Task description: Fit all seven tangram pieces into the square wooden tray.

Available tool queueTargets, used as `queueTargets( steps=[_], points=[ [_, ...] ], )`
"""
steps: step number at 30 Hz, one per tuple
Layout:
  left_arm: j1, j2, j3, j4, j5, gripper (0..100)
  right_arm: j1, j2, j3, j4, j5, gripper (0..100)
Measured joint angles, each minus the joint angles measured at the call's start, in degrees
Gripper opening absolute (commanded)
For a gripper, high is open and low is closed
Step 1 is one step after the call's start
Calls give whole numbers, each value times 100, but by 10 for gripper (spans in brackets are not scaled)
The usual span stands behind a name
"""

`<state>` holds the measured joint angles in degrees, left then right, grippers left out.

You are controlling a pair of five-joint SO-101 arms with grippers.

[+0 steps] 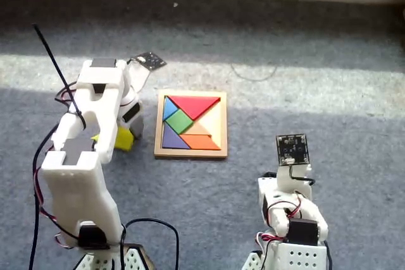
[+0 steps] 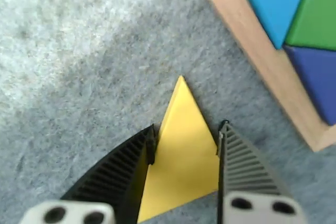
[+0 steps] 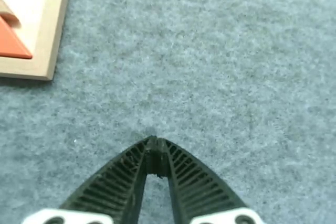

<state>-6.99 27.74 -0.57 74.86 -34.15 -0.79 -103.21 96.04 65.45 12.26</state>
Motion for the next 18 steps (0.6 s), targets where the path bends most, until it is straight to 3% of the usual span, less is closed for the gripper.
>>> queueTargets(
  steps=[12,18],
  points=[
    [404,9,0,18,18,13,0,0,0,0,0,10],
    [387,-299,-79,141,527,6,0,0,0,0,0,10]
  ],
)
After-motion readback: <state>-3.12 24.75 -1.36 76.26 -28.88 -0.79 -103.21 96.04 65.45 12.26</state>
